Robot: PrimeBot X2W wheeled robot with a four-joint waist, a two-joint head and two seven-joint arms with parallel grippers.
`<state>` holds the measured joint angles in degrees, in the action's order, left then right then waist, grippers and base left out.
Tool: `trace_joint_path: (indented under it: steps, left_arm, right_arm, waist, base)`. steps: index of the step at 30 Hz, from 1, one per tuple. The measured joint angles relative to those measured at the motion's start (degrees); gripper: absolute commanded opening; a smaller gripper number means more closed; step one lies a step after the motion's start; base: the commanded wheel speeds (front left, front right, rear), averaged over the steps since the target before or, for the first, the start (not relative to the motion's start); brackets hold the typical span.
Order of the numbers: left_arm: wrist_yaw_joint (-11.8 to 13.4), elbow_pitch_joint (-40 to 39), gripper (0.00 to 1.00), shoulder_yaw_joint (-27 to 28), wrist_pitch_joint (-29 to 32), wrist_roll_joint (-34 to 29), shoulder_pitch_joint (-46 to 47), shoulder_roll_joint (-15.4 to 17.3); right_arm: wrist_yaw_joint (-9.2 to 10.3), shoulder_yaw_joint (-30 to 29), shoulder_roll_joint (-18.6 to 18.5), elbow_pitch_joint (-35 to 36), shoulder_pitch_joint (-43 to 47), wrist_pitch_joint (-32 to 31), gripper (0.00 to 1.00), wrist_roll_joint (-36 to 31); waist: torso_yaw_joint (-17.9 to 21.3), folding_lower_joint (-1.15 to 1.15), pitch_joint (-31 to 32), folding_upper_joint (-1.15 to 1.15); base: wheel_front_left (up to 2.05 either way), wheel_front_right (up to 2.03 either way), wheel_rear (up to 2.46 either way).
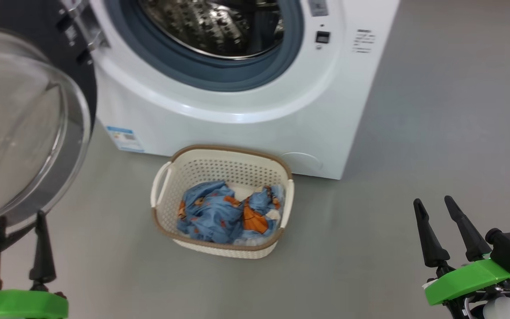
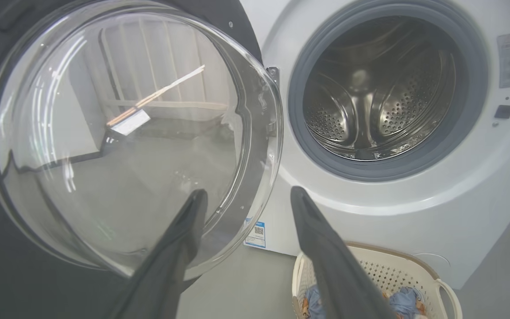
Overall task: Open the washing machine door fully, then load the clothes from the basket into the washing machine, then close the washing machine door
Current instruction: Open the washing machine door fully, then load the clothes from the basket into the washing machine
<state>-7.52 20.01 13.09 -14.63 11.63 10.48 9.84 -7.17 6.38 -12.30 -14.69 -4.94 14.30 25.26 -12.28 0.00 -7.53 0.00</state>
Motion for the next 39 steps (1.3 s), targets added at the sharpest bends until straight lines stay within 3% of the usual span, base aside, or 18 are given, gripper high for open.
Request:
trace_joint_path:
  steps: [10, 24, 39]
  left_arm:
    - [-0.01, -2.33, 1.00, -5.81, 0.00, 2.49, -2.07, 0.36]
    - [-0.01, -2.36, 1.00, -7.94, 0.00, 4.13, -2.48, 2.36]
    - [0.00, -2.82, 1.00, -10.03, 0.00, 6.08, -2.48, 2.45]
  right_arm:
    - [0.00, -0.91, 0.98, 0.55, 0.29, 0.00, 1.00, -0.01]
    - [0.00, -0.64, 1.71, 0.81, 0.79, 0.00, 1.00, -0.02]
    - [0.00, -1.11, 2.29, 0.83, 0.80, 0.00, 1.00, -0.02]
  waist:
    - [6.23, 0.01, 0.39, 0.00]
    - [13.63, 0.01, -0.30, 0.00]
    - [15.87, 0.00, -0.35, 0.00]
  base:
    - [0.00, 0.00, 0.00]
    - [0.00, 0.00, 0.00]
    - [0.00, 0.00, 0.00]
